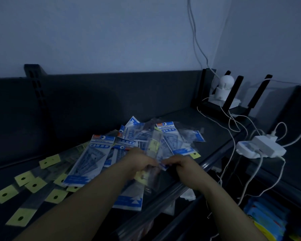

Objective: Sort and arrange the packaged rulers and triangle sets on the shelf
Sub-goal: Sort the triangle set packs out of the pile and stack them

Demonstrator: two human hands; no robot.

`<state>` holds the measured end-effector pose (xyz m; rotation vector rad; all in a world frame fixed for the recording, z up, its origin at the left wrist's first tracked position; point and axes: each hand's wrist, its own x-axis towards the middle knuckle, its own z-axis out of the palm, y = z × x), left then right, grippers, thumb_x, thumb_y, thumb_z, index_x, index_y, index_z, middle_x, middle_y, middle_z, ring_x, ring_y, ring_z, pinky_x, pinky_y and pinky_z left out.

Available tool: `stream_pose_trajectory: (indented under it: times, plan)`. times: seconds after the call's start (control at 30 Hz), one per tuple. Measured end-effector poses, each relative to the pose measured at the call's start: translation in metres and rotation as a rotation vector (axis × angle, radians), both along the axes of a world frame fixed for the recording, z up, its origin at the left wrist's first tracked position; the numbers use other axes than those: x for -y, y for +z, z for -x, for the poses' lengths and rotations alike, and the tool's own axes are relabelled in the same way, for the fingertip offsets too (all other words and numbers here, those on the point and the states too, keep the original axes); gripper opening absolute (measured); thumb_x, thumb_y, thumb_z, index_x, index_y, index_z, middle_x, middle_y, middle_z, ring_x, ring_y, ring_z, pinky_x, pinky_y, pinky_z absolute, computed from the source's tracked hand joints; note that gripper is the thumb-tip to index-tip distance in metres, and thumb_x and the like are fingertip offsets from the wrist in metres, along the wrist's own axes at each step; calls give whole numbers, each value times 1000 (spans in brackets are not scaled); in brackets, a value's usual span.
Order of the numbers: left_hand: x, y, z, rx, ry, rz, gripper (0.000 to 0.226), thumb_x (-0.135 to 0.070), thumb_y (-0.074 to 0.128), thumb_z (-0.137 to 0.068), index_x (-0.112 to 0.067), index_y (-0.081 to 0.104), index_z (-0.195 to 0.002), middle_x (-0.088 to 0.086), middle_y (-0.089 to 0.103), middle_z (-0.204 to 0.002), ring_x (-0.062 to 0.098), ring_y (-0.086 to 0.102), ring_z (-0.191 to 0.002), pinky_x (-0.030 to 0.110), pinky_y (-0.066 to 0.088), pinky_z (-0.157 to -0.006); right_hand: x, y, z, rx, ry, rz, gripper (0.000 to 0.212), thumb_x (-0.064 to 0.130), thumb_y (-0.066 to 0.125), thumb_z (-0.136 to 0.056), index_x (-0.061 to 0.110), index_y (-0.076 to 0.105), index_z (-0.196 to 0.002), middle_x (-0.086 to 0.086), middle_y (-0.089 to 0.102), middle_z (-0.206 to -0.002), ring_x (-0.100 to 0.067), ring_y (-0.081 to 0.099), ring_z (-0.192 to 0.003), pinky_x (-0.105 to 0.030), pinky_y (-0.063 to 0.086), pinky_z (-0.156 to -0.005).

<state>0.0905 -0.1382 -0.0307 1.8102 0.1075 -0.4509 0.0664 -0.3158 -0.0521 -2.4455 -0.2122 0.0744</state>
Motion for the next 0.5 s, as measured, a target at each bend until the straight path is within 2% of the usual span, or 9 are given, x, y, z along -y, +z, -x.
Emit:
stream_pose_trajectory:
  times: [0.07, 0.13, 0.23, 0.3, 0.37, 0.43, 0.5]
  plan:
    - [-4, 3, -6, 33, 30, -36, 20, -5, 78, -74, -1, 66, -89, 15, 70, -86, 27, 68, -74, 35, 58, -69, 4, 6, -6, 34, -77, -56, 52, -15, 33, -85, 13, 69, -111, -2, 60, -117, -13, 55, -107, -5, 40, -78]
    - [-12, 8, -17, 62, 54, -18, 21, -5, 76, -77, -1, 67, -96, 16, 70, -88, 30, 68, -79, 39, 57, -75, 13, 10, -18, 185, -211, -34, 43, -9, 40, -89, 10, 68, -114, -7, 60, -125, -18, 57, -108, -16, 41, -85]
    - [-23, 17, -32, 90, 87, -16, 21, -8, 76, -77, -3, 64, -95, 14, 69, -90, 28, 67, -81, 40, 57, -77, 26, 15, -41, 313, -368, 33, 27, 4, 49, -92, 0, 67, -112, -15, 61, -122, -28, 59, -103, -24, 41, -81]
    - [-29, 21, -38, 116, 95, -66, 17, -11, 75, -79, -5, 62, -89, 10, 67, -84, 23, 65, -74, 33, 54, -64, 32, 12, -61, 284, -403, 79, 26, 10, 55, -91, -7, 64, -108, -22, 62, -116, -34, 58, -105, -31, 44, -85]
    - [-34, 23, -45, 144, 128, -86, 19, -12, 74, -81, -3, 63, -95, 9, 65, -81, 19, 61, -67, 26, 47, -52, 34, 8, -80, 203, -429, 163, 30, 20, 56, -91, -2, 63, -110, -21, 63, -115, -34, 57, -107, -32, 43, -86]
    - [-42, 22, -53, 183, 201, -67, 23, -10, 74, -81, -2, 64, -100, 9, 66, -82, 19, 62, -68, 26, 47, -53, 33, 6, -93, 145, -457, 279, 30, 25, 53, -90, 2, 61, -107, -19, 63, -114, -34, 55, -107, -31, 41, -86]
    - [-53, 23, -59, 227, 240, -96, 23, -9, 75, -80, -4, 63, -100, 8, 66, -85, 19, 63, -73, 26, 48, -56, 32, 7, -99, 142, -478, 356, 26, 19, 52, -88, 3, 60, -107, -18, 61, -115, -33, 53, -110, -31, 38, -92]
